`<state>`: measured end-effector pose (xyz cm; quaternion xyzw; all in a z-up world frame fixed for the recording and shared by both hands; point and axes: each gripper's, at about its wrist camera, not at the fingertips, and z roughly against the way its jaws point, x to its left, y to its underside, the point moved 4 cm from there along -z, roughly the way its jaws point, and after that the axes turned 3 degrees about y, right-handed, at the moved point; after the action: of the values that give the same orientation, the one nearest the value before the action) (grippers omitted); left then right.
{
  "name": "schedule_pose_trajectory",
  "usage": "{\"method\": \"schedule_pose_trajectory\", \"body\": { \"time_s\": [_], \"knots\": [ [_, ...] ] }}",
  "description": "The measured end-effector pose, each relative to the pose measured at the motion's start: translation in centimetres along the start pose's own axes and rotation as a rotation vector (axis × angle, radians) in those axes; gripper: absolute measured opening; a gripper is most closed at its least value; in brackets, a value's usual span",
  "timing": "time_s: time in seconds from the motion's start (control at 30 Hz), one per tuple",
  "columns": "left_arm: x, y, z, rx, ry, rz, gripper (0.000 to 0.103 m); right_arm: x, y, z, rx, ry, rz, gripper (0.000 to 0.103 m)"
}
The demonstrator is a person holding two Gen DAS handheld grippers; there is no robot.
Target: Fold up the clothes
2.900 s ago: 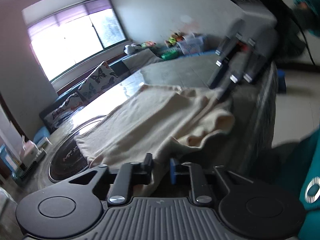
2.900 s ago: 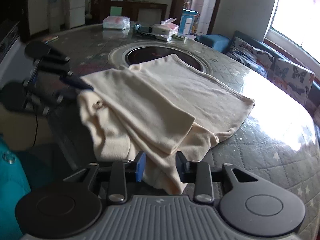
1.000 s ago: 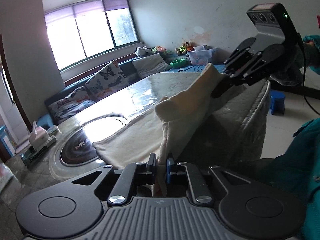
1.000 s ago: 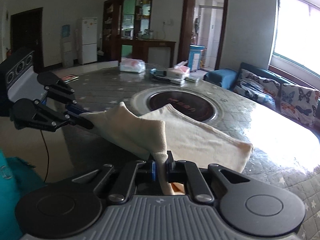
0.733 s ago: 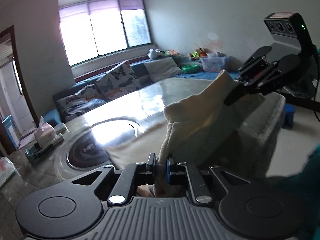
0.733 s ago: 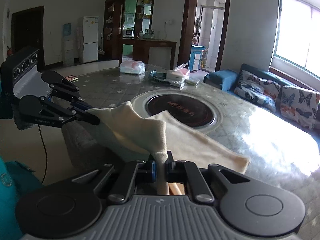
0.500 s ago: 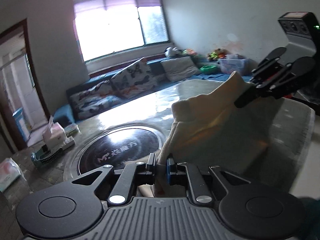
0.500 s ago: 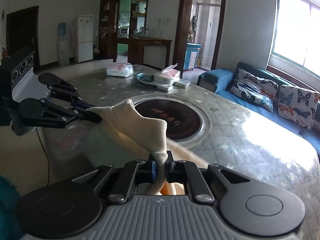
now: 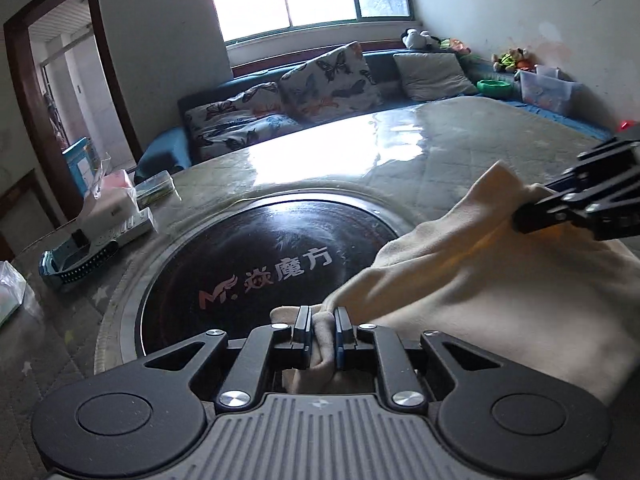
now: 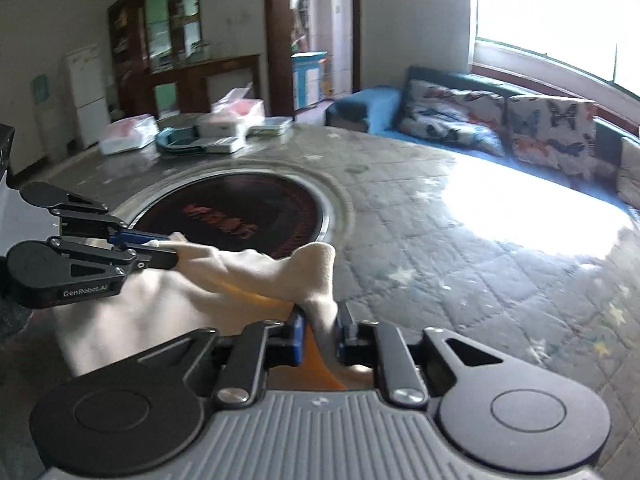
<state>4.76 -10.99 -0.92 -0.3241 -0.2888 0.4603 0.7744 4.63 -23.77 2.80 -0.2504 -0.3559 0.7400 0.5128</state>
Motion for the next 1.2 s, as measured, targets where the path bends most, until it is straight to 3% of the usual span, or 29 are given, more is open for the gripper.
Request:
{"method": "schedule_pose_trajectory", "body": {
  "time_s": [0.1,0.3,0.4,0.5,0.6,0.87,1.0,1.2],
  "knots": [
    [0.1,-0.1,-0.3,0.0,-0.008,0.005,0.016,-0.9,0.9,1.7,-0.035,0.043,-0.02,0.023],
    [0.1,-0.5,-0.8,-0.002,-0.033,0.021,0.02,-2.6,2.8,4.4,-0.014,0.119,-0.05,0.028],
    [0.3,-0.8,-0.9,0.002,-0.053,0.033,0.027,-3.2,3.3,3.6,0.005,0.142,-0.065,0.027],
    [1.0,-1.0,-0.2,-0.009,-0.07,0.055,0.027,-3.9,3.3,2.4,0.026,0.182,-0.093,0.026],
    [1.8,-1.0,1.9,-0.044,-0.055,0.103,0.027,-4.1,2.5,3.6,-0.044,0.191,-0.129,0.026],
    [0.1,0.8,5.8,-0.067,0.042,0.129,0.028,-0.8,1.0,2.9,-0.066,0.06,-0.073,0.027],
    [-0.1,2.3,5.4,-0.03,0.035,0.132,0.031,0.5,1.5,1.4,-0.026,0.036,-0.055,0.027],
    [0.8,3.0,4.8,-0.008,0.092,0.226,0.029,0.7,2.7,0.7,-0.007,0.035,-0.041,0.029]
  ]
}}
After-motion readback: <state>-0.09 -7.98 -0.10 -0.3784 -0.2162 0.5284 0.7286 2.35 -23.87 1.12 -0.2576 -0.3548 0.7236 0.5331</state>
